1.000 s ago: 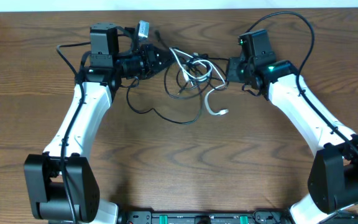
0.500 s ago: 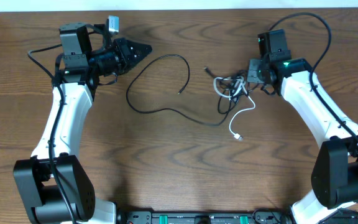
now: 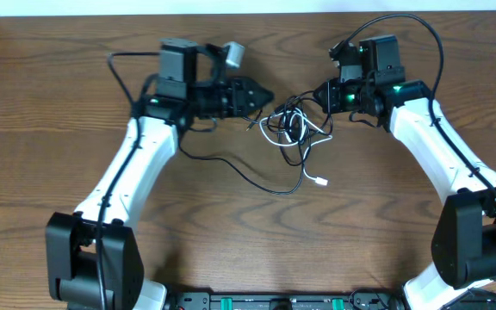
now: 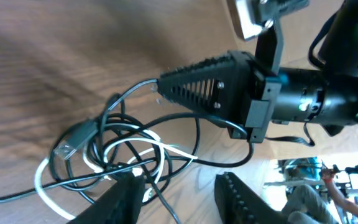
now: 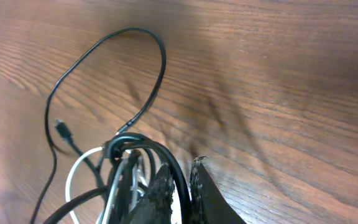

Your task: Untangle cables

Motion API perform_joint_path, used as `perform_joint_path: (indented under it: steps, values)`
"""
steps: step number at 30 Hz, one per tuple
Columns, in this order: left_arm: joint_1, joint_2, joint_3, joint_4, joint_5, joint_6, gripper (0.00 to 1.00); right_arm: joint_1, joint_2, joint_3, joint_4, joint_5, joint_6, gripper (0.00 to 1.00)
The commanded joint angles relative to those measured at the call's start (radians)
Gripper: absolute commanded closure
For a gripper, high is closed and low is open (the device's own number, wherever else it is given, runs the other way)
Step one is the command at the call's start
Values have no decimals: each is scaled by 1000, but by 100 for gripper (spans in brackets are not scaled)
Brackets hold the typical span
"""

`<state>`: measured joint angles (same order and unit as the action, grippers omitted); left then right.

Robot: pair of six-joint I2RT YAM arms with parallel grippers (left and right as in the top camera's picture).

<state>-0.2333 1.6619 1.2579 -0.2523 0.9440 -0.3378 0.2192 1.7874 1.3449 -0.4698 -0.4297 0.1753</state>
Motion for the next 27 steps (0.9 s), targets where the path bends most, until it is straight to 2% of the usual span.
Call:
perform_joint_path:
  steps: [1,4,8,12,19,27]
  values:
    - [-32,63,5,6,-48,25,53,-4,6,-3,2,-57,11,99]
    - [-50,113,5,11,-48,19,48,-4,6,-3,3,-60,11,99]
    - [-56,182,5,47,-48,34,49,-3,6,-3,6,-60,11,99]
    - [-53,234,5,112,-49,118,49,-3,6,-3,5,-60,11,99]
    - [-59,294,5,264,-99,116,49,-2,6,-4,5,-60,10,99]
    - [-109,323,5,344,-101,120,49,-2,6,-4,5,-60,11,99]
